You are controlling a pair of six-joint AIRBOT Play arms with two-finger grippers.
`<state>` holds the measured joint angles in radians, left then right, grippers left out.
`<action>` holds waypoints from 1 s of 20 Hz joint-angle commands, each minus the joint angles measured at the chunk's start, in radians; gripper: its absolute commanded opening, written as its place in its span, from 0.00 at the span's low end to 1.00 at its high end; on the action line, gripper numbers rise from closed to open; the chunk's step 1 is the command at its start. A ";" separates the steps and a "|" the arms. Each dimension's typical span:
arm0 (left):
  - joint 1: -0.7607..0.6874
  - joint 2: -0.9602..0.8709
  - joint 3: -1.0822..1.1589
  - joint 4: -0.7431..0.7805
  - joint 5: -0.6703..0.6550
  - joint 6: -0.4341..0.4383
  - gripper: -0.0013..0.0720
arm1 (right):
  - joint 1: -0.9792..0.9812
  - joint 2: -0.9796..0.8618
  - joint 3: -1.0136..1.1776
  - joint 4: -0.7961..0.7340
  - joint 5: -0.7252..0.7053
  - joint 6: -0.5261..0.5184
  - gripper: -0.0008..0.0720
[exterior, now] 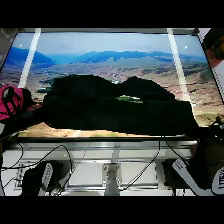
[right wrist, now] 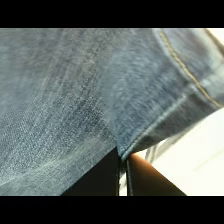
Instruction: Fold the clothes and pants, and hang the long-sleeved shirts on hangers.
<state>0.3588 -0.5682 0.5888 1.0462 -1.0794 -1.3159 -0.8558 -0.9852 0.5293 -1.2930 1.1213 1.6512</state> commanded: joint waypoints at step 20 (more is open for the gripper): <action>0.000 -0.001 0.000 -0.005 0.054 0.000 0.05 | 0.286 -0.686 0.743 0.314 0.123 -0.548 0.62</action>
<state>0.3588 -0.5694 0.5888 1.0447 -0.9936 -1.3159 -0.6193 -1.5173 1.1347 -0.9817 1.1488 1.2316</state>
